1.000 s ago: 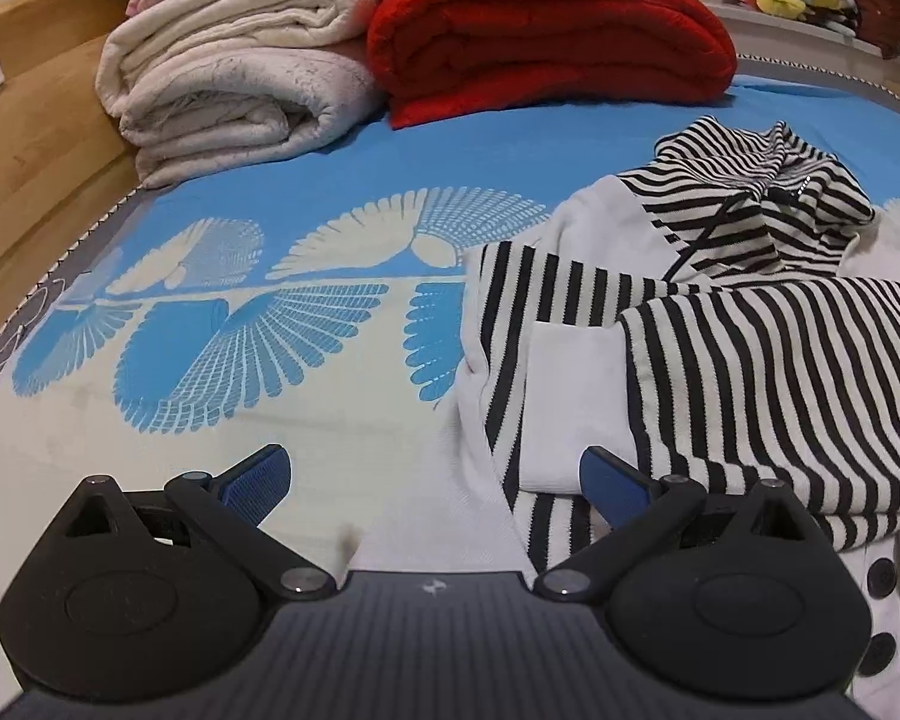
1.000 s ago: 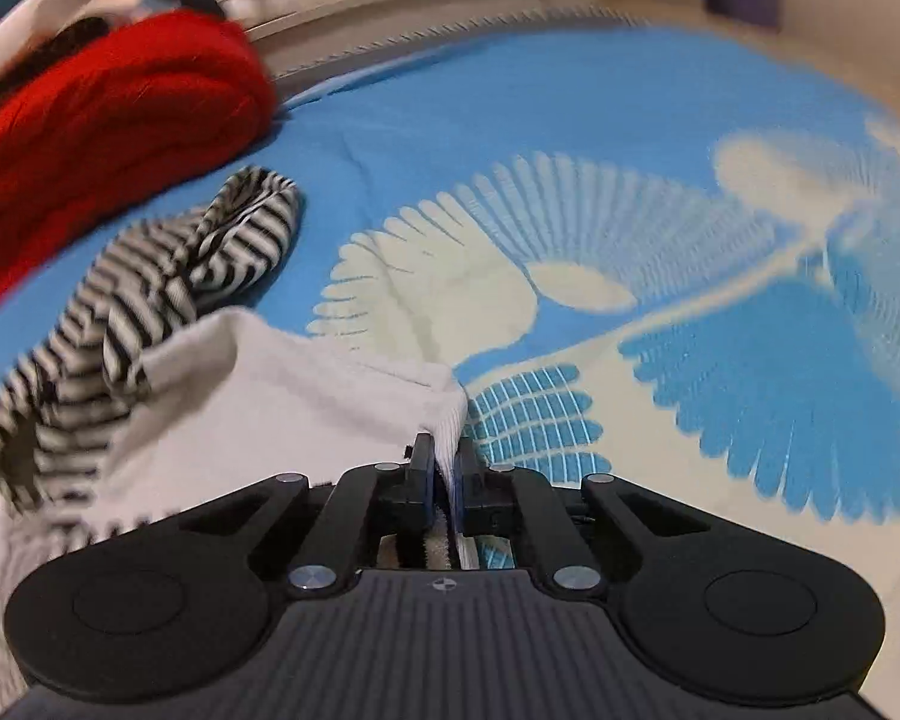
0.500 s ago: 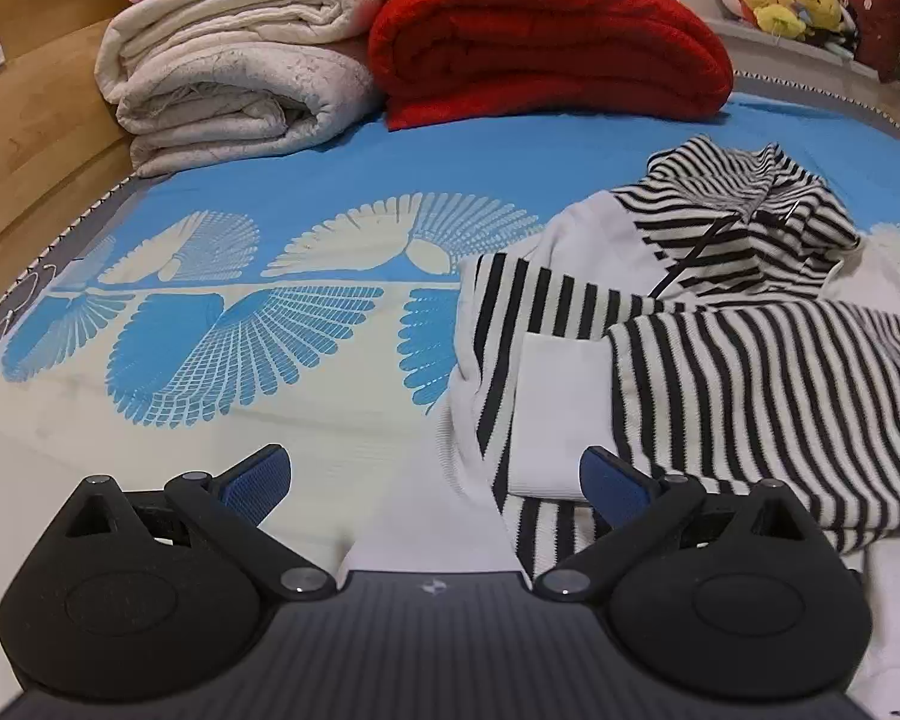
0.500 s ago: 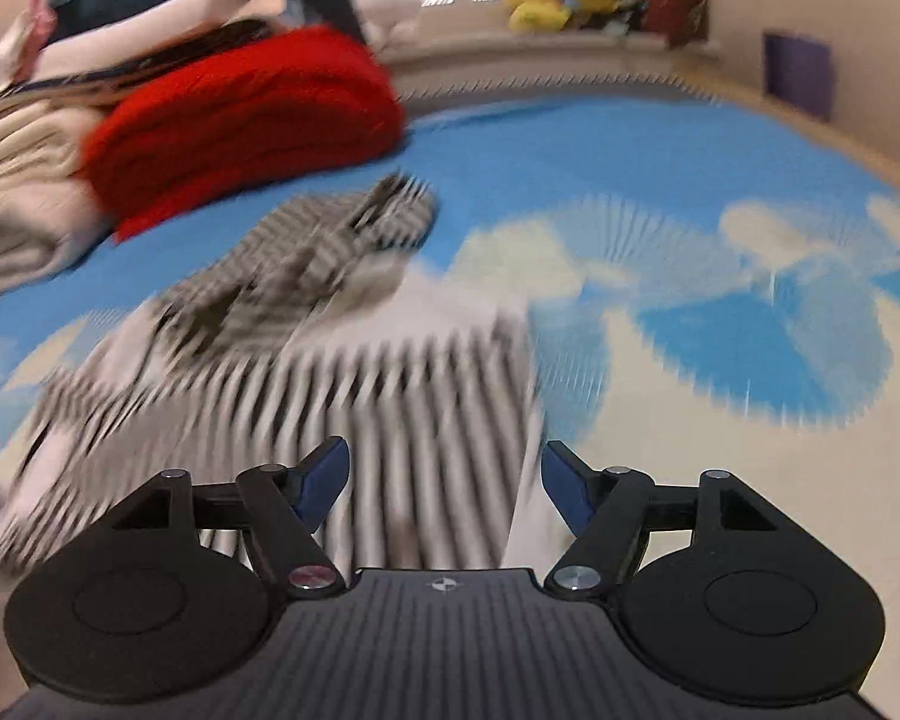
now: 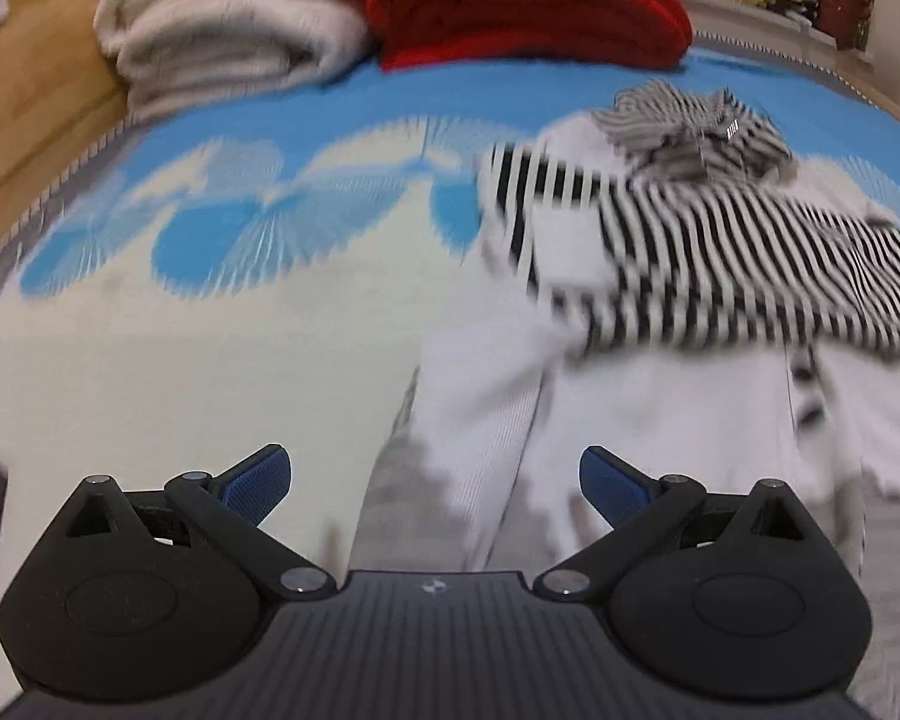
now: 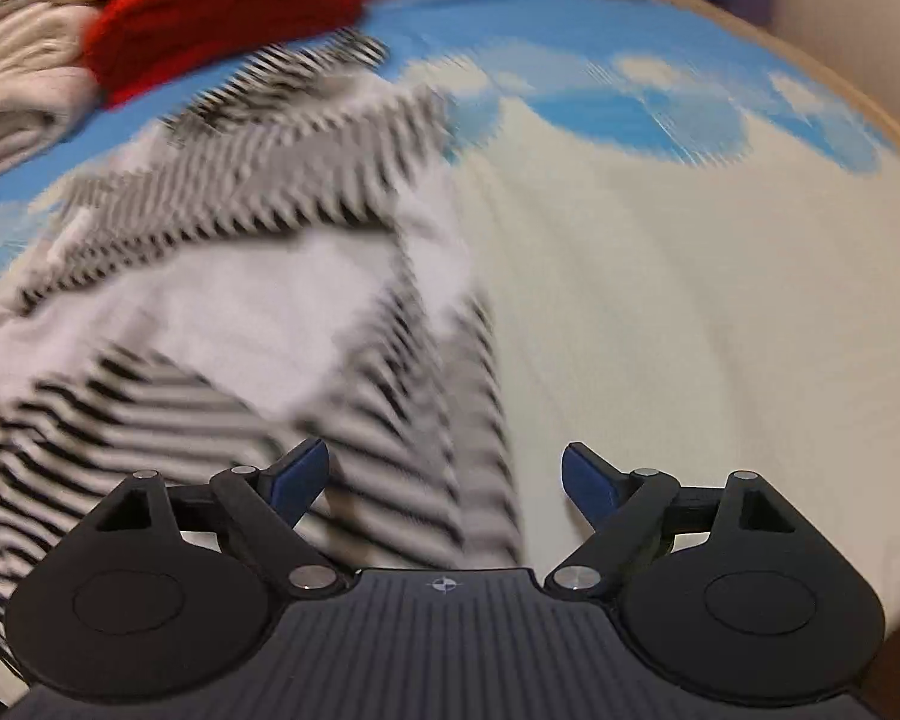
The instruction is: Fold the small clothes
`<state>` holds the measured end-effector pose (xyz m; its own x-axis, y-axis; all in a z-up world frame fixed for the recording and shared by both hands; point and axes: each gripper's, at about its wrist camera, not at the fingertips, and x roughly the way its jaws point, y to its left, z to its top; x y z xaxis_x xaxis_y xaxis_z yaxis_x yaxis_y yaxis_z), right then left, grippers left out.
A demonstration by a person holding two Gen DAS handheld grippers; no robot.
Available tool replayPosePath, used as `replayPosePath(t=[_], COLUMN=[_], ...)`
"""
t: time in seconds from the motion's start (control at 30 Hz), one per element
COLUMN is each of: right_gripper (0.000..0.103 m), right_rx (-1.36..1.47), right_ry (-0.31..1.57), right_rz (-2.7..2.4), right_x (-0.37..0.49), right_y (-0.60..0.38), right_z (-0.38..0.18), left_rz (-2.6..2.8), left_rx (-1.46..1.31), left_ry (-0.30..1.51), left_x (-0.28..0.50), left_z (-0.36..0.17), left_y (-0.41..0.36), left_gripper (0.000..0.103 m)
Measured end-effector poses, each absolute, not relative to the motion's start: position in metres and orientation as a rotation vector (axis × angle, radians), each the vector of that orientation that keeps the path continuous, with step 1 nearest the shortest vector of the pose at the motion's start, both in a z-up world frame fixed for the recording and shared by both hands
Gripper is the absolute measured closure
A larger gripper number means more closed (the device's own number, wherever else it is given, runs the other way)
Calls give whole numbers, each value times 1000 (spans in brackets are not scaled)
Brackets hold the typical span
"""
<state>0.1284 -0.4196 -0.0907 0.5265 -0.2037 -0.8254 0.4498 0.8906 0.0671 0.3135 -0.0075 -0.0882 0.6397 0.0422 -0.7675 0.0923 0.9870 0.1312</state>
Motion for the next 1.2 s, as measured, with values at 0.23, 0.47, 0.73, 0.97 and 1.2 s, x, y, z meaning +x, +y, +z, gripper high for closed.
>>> replayPosePath(t=[0.23, 0.47, 0.73, 0.97, 1.2], right_gripper=[15, 91, 92, 80, 53], right_rx=[381, 345, 360, 407, 550], right_ry=[974, 997, 1046, 1118, 826], right_rz=[-267, -147, -108, -139, -134], right_x=[97, 81, 42, 23, 21], right_y=[-417, -399, -418, -421, -465], right_z=[-101, -91, -72, -73, 54], left_rz=[-176, -198, -235, -213, -189], left_rx=[44, -104, 54, 35, -3], left_ry=[1088, 1071, 1045, 1048, 807], left_x=[251, 215, 147, 108, 126], left_z=[-119, -102, -83, -93, 6], left_y=[37, 49, 47, 67, 74], left_gripper=[0, 94, 94, 68, 17])
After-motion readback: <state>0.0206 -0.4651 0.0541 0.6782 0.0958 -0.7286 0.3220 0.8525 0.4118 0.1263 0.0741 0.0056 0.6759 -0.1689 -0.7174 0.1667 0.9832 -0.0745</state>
